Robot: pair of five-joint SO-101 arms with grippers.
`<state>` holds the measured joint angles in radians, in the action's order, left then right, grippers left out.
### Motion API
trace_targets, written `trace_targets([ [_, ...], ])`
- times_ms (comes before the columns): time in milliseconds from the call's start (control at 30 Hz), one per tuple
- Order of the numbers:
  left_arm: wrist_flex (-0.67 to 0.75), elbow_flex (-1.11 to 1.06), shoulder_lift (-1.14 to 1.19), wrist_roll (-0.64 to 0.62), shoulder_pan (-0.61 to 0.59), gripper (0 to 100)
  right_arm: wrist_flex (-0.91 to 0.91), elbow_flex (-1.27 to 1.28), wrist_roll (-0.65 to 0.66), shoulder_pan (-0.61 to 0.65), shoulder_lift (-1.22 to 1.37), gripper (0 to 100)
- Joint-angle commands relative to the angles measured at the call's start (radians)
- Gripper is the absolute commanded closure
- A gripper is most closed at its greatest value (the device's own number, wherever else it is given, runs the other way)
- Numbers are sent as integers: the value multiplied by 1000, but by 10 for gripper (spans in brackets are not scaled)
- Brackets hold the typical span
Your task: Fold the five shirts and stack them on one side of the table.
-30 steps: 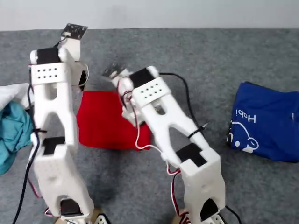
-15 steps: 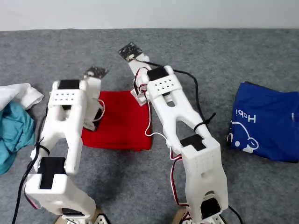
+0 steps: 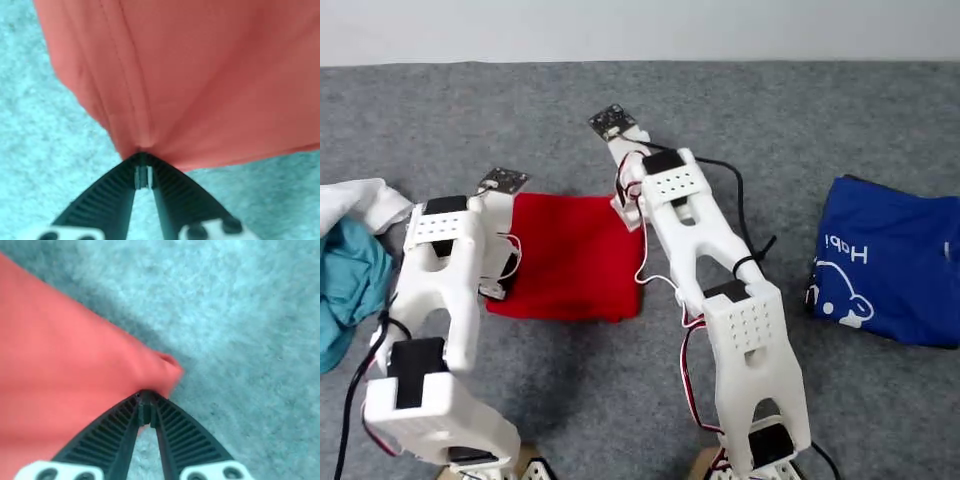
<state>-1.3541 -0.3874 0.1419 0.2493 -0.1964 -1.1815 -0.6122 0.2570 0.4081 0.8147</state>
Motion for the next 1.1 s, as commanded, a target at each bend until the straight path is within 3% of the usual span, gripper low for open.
trace_targets([
  [0,-49,64,-52,9,5,995,-68,-121,-6,4,-18,988],
  [200,-199,220,-77,6,26,995,-257,-298,-8,68,-18,988],
  [467,-293,269,-362,8,-5,995,-568,-489,-11,99,-18,988],
  [800,-376,269,-491,63,-333,995,-618,-298,-121,104,-185,989],
  [1067,-399,266,-494,121,-548,995,-611,-58,-451,122,-259,983],
])
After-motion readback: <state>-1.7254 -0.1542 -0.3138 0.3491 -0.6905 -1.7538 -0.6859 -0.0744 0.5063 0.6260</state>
